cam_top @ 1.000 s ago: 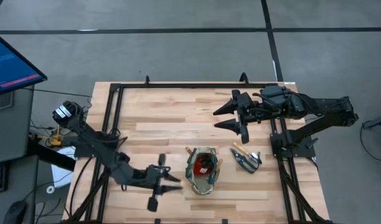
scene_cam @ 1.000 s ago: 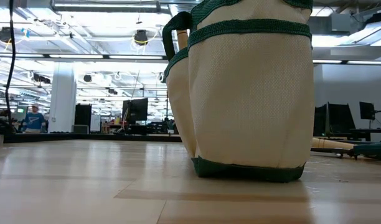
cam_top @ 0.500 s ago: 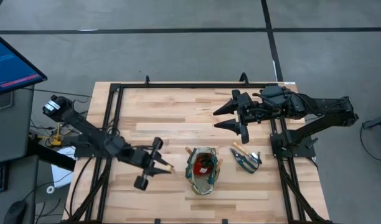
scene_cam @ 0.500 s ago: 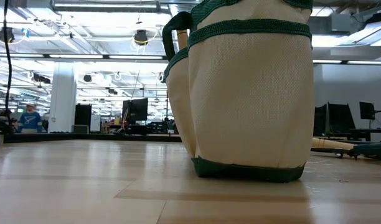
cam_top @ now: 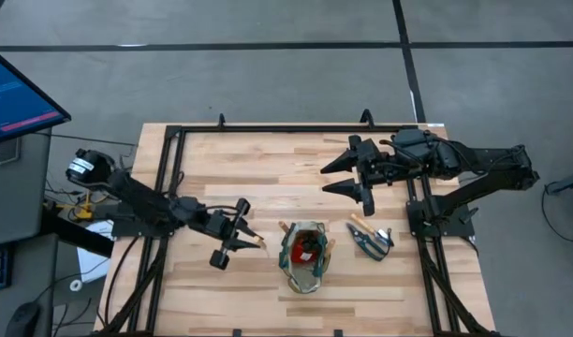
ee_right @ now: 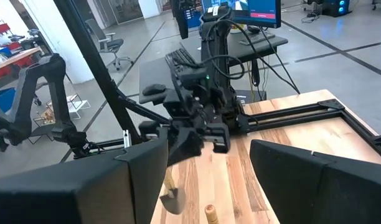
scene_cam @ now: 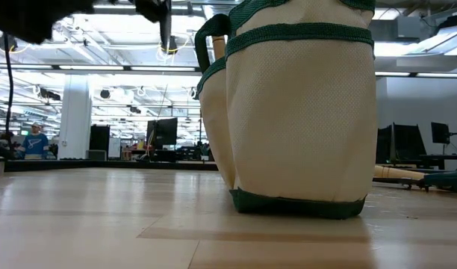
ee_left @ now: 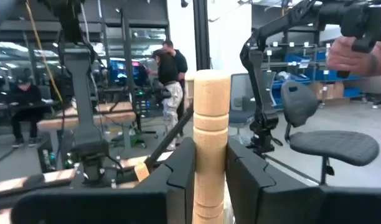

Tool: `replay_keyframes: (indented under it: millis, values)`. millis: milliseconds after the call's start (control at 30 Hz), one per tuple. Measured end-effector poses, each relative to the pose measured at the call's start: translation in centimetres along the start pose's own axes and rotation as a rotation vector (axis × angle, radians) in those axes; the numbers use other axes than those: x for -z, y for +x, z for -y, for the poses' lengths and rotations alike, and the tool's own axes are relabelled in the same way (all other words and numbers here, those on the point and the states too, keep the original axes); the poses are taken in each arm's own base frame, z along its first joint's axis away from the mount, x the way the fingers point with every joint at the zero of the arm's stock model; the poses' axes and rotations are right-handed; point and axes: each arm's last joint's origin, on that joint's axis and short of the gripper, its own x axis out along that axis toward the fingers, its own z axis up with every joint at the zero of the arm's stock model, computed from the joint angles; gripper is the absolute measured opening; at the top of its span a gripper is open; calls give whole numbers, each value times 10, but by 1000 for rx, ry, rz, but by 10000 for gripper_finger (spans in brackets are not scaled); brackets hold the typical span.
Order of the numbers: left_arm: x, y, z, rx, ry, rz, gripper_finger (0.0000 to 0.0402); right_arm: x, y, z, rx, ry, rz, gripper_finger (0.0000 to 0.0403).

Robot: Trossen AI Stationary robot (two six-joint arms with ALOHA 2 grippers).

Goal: Pick & Place Garden tools in Gardening bag
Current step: Put the brown trowel into the green gardening bag

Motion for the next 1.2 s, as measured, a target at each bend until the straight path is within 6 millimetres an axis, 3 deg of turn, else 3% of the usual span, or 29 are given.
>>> replay_keyframes:
  millis: [567,867,1200]
  values:
    - [30,11,-15,89,-33,100,61,0,0,0,1,9,1,221]
    - [45,28,-19,118,-34,63,61,0,0,0,0,11,1,221]
    - [45,39,-33,197,-48,88,61,0,0,0,-1,11,3,221]
